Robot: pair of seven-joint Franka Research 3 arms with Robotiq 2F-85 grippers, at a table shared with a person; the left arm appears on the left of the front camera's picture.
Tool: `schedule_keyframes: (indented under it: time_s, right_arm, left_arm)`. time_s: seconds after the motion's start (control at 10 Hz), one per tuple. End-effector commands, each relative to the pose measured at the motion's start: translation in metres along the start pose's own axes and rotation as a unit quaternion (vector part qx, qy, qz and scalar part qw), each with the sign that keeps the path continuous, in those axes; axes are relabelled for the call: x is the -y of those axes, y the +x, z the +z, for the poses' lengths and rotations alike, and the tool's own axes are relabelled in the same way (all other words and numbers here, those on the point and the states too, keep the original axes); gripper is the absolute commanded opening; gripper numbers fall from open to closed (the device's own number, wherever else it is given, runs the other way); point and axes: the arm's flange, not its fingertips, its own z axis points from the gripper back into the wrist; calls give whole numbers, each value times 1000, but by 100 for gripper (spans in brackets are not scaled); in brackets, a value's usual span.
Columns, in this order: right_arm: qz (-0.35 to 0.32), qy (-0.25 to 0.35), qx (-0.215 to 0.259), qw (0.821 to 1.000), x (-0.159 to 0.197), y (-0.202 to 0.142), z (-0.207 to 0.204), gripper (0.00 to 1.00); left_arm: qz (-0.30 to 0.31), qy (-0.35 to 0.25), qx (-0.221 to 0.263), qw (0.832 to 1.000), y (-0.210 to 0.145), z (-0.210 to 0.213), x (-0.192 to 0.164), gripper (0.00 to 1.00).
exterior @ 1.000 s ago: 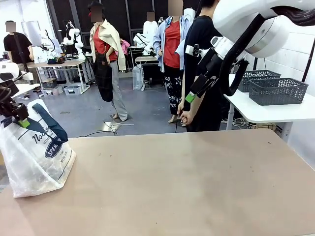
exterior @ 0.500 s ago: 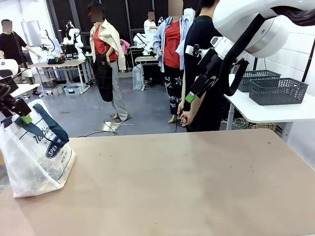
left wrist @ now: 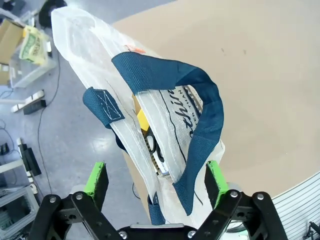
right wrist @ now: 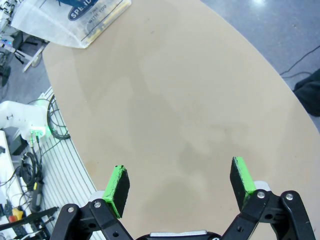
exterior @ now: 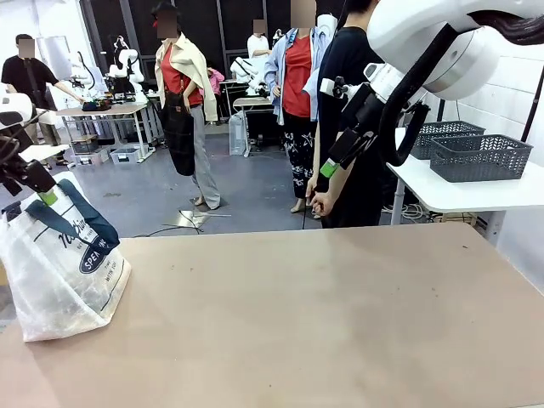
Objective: Transfer purchased items from the store into the shopping bag.
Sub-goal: Move the Reusable shopping bag to the right side of the table.
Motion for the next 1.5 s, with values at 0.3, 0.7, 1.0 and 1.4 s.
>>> schedule_keyframes:
  time_s: [0.3,0.7,1.0,1.4]
  right_arm:
    - [-6,3,-2,1000,-1,0,0,100]
    - [-6,3,-2,1000,-1,0,0,100]
    - [-6,3,-2,1000,-1,0,0,100]
    - [-6,3,-2,1000,-1,0,0,100]
  left_arm:
    - [-17,7,-7,1000,3,15,2,100]
    - [-64,-67,56,994,25,38,9,100]
    - [-162,-170,128,964,59,41,22,100]
    - [-319,-250,246,880,73,28,52,100]
